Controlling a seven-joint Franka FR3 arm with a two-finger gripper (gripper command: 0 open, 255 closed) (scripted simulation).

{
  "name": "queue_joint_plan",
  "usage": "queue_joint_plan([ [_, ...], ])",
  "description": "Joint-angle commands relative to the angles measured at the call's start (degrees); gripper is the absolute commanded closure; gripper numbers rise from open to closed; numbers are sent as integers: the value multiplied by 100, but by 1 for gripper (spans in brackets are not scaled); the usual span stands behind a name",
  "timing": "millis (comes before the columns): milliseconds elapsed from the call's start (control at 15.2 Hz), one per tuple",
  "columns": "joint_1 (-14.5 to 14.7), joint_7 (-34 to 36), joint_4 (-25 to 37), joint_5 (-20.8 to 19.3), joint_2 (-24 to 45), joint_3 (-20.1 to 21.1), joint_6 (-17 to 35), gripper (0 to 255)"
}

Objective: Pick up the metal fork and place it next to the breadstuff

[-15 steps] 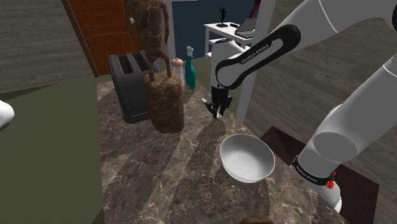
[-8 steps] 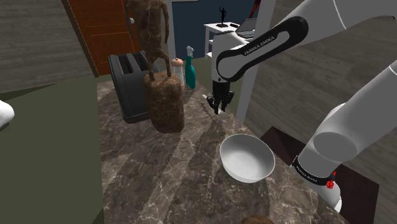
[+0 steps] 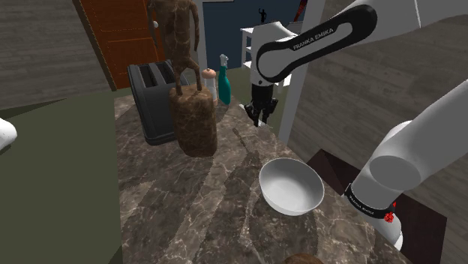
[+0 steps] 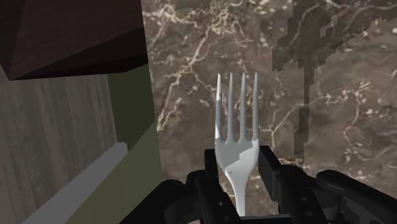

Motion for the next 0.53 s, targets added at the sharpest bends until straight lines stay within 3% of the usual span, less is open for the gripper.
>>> queue_joint_plan([
  [0, 3, -2, 100, 7, -81, -9, -183, 255],
  [462, 1, -14, 471, 12, -287, -45, -759, 255],
])
